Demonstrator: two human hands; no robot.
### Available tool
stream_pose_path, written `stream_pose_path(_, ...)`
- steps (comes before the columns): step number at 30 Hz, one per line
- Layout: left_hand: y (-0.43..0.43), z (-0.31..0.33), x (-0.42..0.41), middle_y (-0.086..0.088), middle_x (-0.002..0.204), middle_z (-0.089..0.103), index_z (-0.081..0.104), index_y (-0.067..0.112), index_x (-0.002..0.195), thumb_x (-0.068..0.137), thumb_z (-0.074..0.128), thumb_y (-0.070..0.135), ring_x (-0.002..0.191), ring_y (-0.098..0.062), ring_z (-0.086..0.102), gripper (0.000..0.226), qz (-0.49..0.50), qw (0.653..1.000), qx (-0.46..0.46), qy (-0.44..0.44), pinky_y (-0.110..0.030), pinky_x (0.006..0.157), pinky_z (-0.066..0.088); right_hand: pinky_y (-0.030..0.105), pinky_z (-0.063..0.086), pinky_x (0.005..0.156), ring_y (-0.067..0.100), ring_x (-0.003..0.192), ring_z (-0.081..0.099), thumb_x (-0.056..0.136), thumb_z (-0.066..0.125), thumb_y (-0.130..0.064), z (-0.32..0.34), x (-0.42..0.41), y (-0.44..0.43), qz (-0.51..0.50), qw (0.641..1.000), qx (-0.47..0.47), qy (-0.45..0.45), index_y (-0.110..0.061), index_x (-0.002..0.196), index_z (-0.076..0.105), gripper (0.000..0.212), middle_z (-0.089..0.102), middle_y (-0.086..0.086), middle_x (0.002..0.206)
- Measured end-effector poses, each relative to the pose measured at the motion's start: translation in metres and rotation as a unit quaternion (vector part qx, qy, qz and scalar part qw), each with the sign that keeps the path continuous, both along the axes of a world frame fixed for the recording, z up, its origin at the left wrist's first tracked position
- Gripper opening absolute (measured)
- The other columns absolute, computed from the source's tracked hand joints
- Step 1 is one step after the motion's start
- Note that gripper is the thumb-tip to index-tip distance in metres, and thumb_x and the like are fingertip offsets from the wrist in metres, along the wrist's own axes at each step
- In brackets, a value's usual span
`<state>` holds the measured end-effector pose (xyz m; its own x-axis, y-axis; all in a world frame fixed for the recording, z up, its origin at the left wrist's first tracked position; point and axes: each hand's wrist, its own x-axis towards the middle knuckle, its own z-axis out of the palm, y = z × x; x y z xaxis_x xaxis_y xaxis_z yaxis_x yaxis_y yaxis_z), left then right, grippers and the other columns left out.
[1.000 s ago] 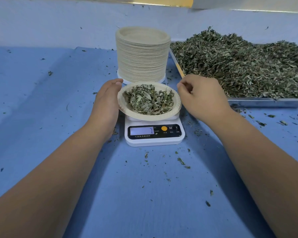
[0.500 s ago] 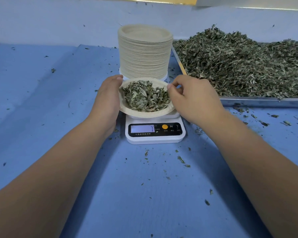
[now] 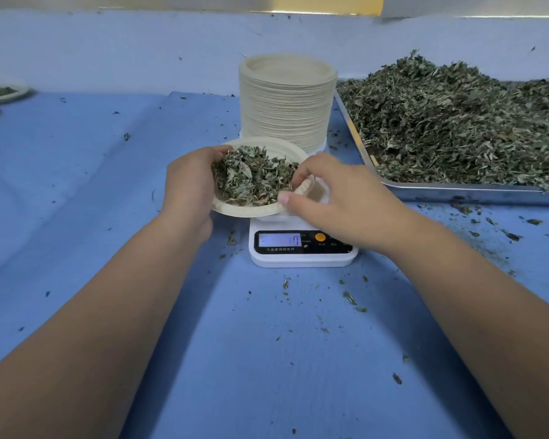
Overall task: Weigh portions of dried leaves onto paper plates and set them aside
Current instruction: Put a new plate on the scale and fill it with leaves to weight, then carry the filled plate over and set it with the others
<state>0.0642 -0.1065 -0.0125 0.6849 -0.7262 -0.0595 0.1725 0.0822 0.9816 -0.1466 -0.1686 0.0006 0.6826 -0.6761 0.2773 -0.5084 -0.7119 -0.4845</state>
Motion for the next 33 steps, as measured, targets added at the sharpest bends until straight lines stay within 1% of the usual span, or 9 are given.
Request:
stream_pose_path(2, 0.001, 0.001, 0.003, -0.009, 0.102, 0.079, 0.08, 0.016, 0.096, 0.09, 0.052, 0.017, 0.1, -0.031, 0.075, 0.029, 0.011, 1.0, -0.002, 0.016, -0.058, 0.099, 0.055, 0.035, 0.038, 0.09, 0.026, 0.123, 0.054, 0.078, 0.057, -0.078, -0.002, -0.001, 0.0, 0.032, 0.999, -0.002, 0.018, -0.045, 0.103, 0.052, 0.041, 0.056, -0.022, 0.12)
stream_pose_path(5, 0.001, 0.001, 0.004, -0.011, 0.103, 0.078, 0.078, 0.014, 0.099, 0.09, 0.05, 0.017, 0.1, -0.033, 0.075, 0.03, 0.012, 0.999, -0.003, 0.032, -0.06, 0.097, 0.055, 0.035, 0.038, 0.094, 0.02, 0.128, 0.05, 0.077, 0.063, -0.076, -0.005, 0.0, -0.002, 0.045, 0.999, -0.014, 0.012, -0.045, 0.107, 0.054, 0.044, 0.049, -0.034, 0.108)
stream_pose_path(8, 0.0, 0.0, 0.003, -0.009, 0.101, 0.078, 0.079, 0.015, 0.099, 0.091, 0.05, 0.019, 0.101, -0.032, 0.074, 0.03, 0.017, 0.999, -0.007, 0.037, -0.06, 0.098, 0.054, 0.034, 0.041, 0.09, 0.021, 0.128, 0.052, 0.074, 0.062, -0.08, -0.006, 0.0, -0.005, 0.03, 0.999, -0.009, 0.01, -0.047, 0.104, 0.054, 0.045, 0.055, -0.024, 0.122)
stream_pose_path(10, 0.0, -0.001, 0.003, -0.007, 0.104, 0.078, 0.078, 0.018, 0.102, 0.091, 0.051, 0.02, 0.102, -0.03, 0.074, 0.03, 0.024, 0.999, -0.014, 0.038, -0.06, 0.099, 0.054, 0.029, 0.038, 0.081, 0.021, 0.122, 0.055, 0.072, 0.064, -0.08, -0.007, -0.001, -0.004, 0.02, 1.0, -0.004, 0.0, -0.048, 0.102, 0.055, 0.045, 0.06, -0.025, 0.109)
stream_pose_path(13, 0.0, 0.0, 0.004, -0.004, 0.111, 0.075, 0.075, 0.022, 0.106, 0.09, 0.054, 0.024, 0.103, -0.026, 0.074, 0.027, 0.036, 0.998, -0.026, 0.048, -0.055, 0.103, 0.053, 0.019, 0.033, 0.068, 0.013, 0.09, 0.049, 0.072, 0.069, -0.076, -0.006, 0.001, 0.0, 0.011, 1.0, 0.009, -0.026, -0.047, 0.098, 0.056, 0.041, 0.046, -0.032, 0.077)
stream_pose_path(18, 0.001, 0.002, 0.008, -0.001, 0.111, 0.074, 0.07, 0.017, 0.112, 0.095, 0.055, 0.025, 0.102, -0.023, 0.074, 0.024, 0.058, 0.993, -0.058, 0.085, -0.051, 0.103, 0.054, 0.023, 0.034, 0.069, 0.0, 0.074, 0.045, 0.072, 0.07, -0.074, -0.002, 0.007, 0.008, -0.003, 0.999, 0.01, -0.04, -0.042, 0.101, 0.06, 0.044, 0.061, -0.023, 0.096)
stream_pose_path(23, 0.021, 0.011, 0.033, -0.002, 0.116, 0.073, 0.064, 0.016, 0.111, 0.098, 0.05, 0.026, 0.104, -0.025, 0.073, 0.021, 0.1, 0.987, -0.061, 0.11, -0.049, 0.099, 0.056, 0.025, 0.034, 0.056, -0.006, 0.058, 0.054, 0.071, 0.068, -0.077, 0.007, 0.038, 0.027, -0.013, 0.999, 0.009, -0.042, -0.04, 0.098, 0.06, 0.047, 0.057, -0.024, 0.062)
stream_pose_path(27, 0.044, 0.017, 0.076, 0.004, 0.111, 0.072, 0.063, 0.022, 0.094, 0.097, 0.049, 0.025, 0.093, -0.021, 0.069, 0.015, 0.154, 0.986, -0.02, 0.052, -0.039, 0.092, 0.054, 0.032, 0.038, 0.067, 0.003, 0.079, 0.053, 0.072, 0.065, -0.078, 0.009, 0.095, 0.043, 0.004, 1.0, -0.007, -0.018, -0.037, 0.095, 0.059, 0.048, 0.054, -0.019, 0.074)
stream_pose_path(33, 0.075, 0.006, 0.167, 0.003, 0.086, 0.049, 0.044, 0.027, 0.075, 0.1, 0.043, 0.019, 0.081, -0.022, 0.045, 0.026, 0.178, 0.975, 0.091, -0.1, -0.021, 0.06, 0.036, 0.036, 0.04, 0.072, 0.016, 0.086, 0.056, 0.075, 0.067, -0.075, 0.003, 0.212, 0.056, 0.039, 0.999, -0.004, 0.011, -0.032, 0.091, 0.055, 0.048, 0.052, -0.019, 0.075)
